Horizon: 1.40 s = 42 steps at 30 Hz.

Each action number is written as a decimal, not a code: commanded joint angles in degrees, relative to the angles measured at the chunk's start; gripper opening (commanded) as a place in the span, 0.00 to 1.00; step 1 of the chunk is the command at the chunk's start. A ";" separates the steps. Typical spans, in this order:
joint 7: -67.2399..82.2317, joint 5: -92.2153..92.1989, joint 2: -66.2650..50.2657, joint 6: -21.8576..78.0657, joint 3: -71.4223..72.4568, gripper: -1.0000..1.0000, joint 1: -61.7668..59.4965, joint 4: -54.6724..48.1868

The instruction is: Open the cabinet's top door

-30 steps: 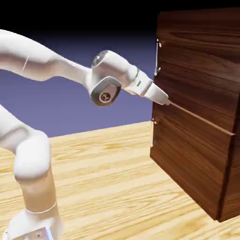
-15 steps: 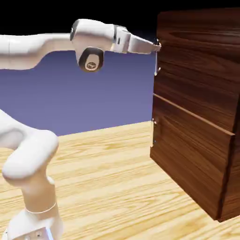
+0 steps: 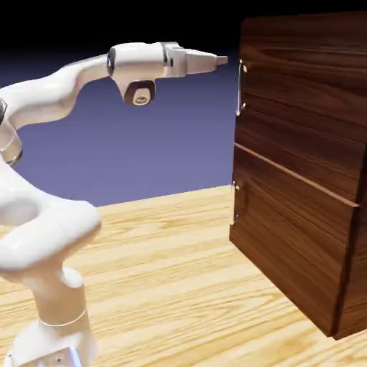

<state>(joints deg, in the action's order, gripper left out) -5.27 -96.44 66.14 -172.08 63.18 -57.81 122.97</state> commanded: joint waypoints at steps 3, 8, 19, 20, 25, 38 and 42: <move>2.88 -7.48 2.60 0.15 4.90 0.50 -4.54 -2.95; 5.92 -15.35 5.33 0.31 10.05 0.50 -9.31 -6.05; 14.67 -26.47 8.54 8.77 7.46 0.00 -12.19 -6.26; 16.48 -28.04 9.14 10.47 6.25 0.00 -10.47 -4.19; 23.79 -32.73 11.34 18.63 0.45 0.00 -1.74 6.20; 35.40 -26.24 16.60 40.55 -21.07 0.00 21.19 32.38; 36.94 -20.07 18.61 46.63 -29.38 0.00 25.41 37.68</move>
<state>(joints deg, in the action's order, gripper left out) 31.70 -116.54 84.75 -125.39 33.79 -32.41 160.65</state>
